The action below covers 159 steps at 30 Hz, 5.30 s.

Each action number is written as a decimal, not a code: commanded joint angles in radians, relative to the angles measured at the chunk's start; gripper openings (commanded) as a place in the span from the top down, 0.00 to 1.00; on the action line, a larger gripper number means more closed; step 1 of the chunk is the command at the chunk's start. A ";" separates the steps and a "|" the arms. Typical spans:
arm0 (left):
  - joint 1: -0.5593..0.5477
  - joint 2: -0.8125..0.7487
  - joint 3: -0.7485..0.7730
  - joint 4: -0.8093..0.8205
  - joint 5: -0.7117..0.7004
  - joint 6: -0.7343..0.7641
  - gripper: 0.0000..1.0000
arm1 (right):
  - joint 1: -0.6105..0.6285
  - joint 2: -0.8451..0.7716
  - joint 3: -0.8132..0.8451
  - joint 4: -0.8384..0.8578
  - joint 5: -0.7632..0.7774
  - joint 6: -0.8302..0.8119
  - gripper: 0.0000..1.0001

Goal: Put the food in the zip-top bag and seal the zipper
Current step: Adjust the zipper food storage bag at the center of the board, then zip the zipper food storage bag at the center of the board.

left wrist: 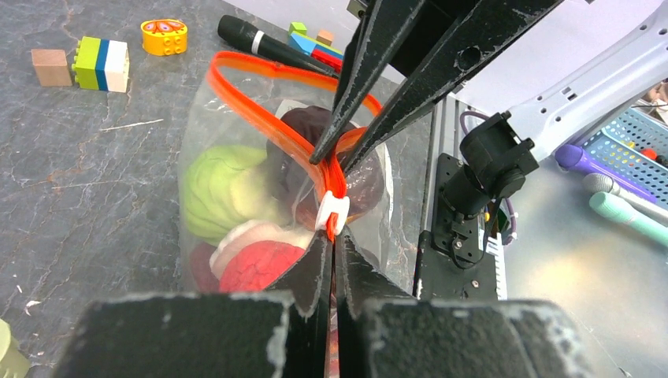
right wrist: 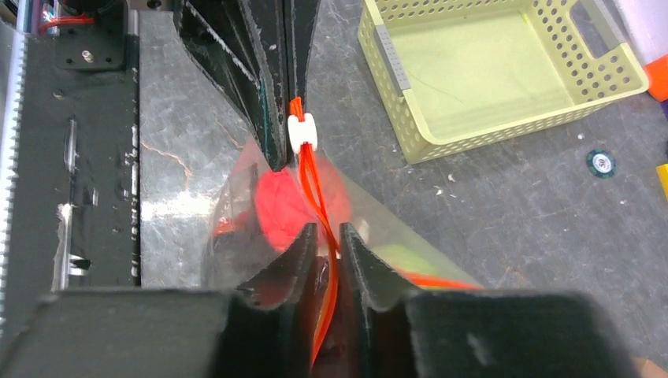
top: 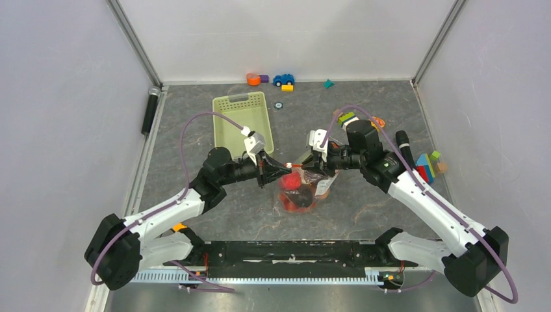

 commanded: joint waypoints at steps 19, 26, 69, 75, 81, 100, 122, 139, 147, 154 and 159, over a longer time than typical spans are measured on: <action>-0.003 -0.121 0.049 -0.159 -0.023 0.156 0.98 | 0.147 0.136 0.244 -0.022 0.000 0.136 0.44; -0.003 -0.130 0.049 -0.169 -0.039 0.155 0.98 | 0.169 0.162 0.256 -0.054 0.032 0.123 0.54; -0.002 -0.229 0.002 -0.211 -0.192 0.184 0.98 | 0.203 0.104 0.200 -0.172 0.375 0.122 1.00; -0.004 -0.258 -0.004 -0.248 -0.253 0.200 0.98 | 0.203 0.096 0.199 -0.182 0.417 0.141 1.00; -0.003 -0.283 -0.007 -0.280 -0.378 0.197 0.98 | 0.204 0.096 0.195 -0.195 0.452 0.156 1.00; -0.003 -0.366 -0.025 -0.376 -0.615 0.207 0.98 | 0.203 0.096 0.192 -0.202 0.489 0.171 1.00; -0.003 -0.385 -0.010 -0.426 -0.841 0.196 0.98 | 0.203 0.102 0.184 -0.203 0.515 0.176 1.00; -0.003 -0.395 0.004 -0.462 -0.943 0.183 0.98 | 0.204 0.107 0.178 -0.208 0.550 0.182 1.00; -0.003 -0.394 0.009 -0.475 -0.968 0.183 0.98 | 0.204 0.104 0.173 -0.208 0.555 0.185 1.00; -0.003 -0.403 0.005 -0.478 -0.999 0.189 0.98 | 0.203 0.102 0.169 -0.209 0.564 0.187 1.00; -0.003 -0.406 0.005 -0.478 -1.020 0.192 0.98 | 0.203 0.100 0.166 -0.209 0.573 0.190 1.00</action>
